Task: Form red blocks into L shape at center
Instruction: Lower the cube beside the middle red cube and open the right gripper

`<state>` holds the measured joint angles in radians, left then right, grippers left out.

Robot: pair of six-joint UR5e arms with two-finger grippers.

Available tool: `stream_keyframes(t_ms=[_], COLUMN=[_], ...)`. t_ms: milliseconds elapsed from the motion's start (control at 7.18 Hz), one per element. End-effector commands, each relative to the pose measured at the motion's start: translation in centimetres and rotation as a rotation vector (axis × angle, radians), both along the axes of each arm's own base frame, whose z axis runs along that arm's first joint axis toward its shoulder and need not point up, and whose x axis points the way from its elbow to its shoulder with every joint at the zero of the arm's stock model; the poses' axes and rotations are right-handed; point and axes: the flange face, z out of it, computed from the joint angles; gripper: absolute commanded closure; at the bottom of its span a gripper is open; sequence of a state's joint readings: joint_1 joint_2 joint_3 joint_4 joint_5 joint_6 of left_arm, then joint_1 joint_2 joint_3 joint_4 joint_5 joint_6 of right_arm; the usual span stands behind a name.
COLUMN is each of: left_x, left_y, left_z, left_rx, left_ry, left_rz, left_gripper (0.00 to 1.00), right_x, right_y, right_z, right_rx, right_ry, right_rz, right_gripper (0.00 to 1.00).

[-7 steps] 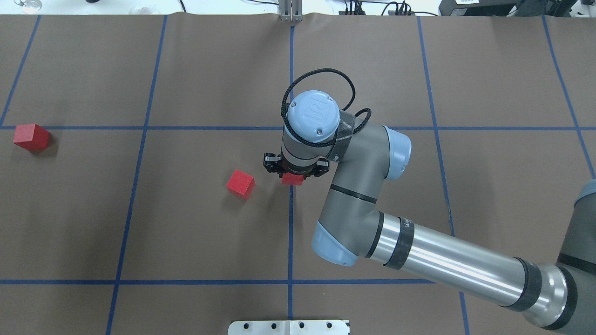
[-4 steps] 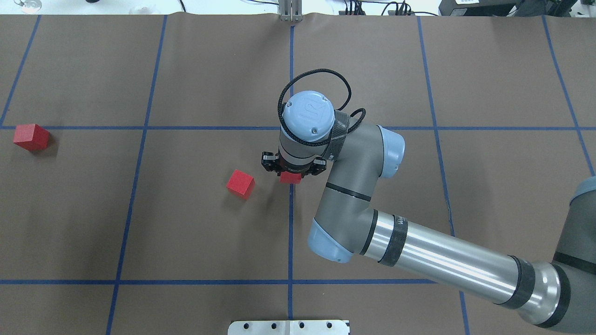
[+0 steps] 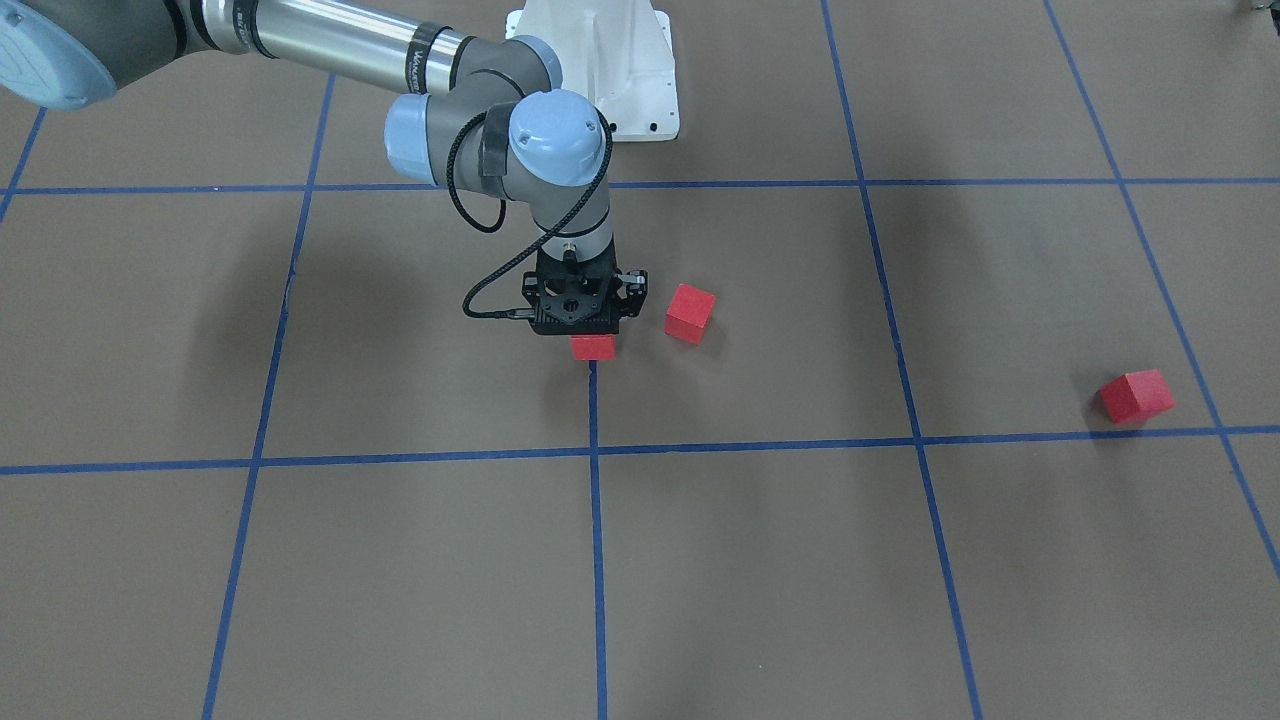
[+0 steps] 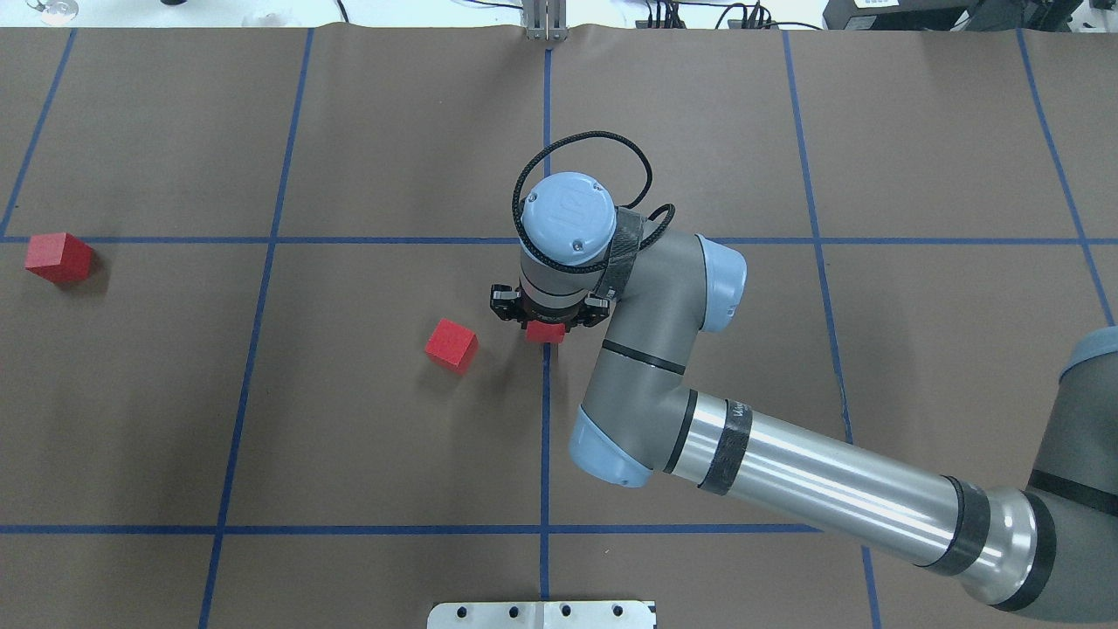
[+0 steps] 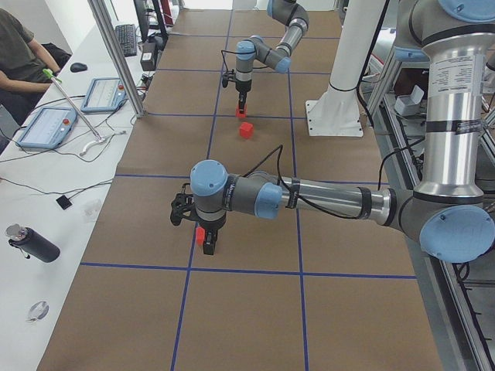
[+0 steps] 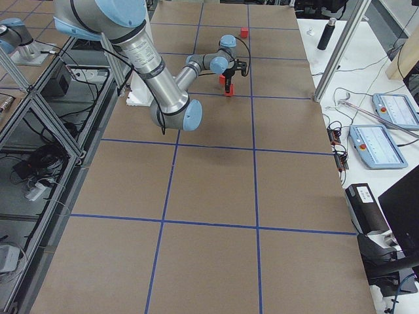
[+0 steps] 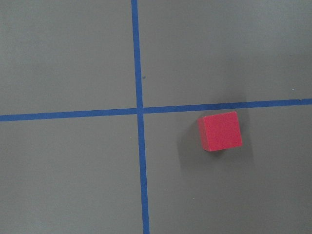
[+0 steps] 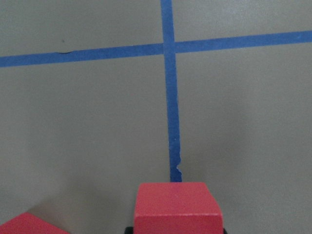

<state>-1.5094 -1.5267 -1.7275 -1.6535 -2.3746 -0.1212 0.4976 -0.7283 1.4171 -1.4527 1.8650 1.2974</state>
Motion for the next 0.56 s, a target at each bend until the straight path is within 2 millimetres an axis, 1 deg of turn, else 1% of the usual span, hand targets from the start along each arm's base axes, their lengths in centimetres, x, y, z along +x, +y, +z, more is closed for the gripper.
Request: stream_keyframes(t_ms=[0, 418], left_x=[0.00, 0.02], left_y=[-0.05, -0.11], left_z=[-0.04, -0.21], left_rx=[0.001, 0.004], left_ry=[0.000, 0.002], left_rz=[0.000, 0.000], left_gripper=[0.00, 0.00], right_x=[-0.18, -0.46], right_y=[-0.11, -0.16], right_z=[0.25, 0.11], right_rx=[0.002, 0.005], right_ry=[0.007, 0.006], right_rz=[0.003, 0.003], right_gripper=[0.55, 0.47])
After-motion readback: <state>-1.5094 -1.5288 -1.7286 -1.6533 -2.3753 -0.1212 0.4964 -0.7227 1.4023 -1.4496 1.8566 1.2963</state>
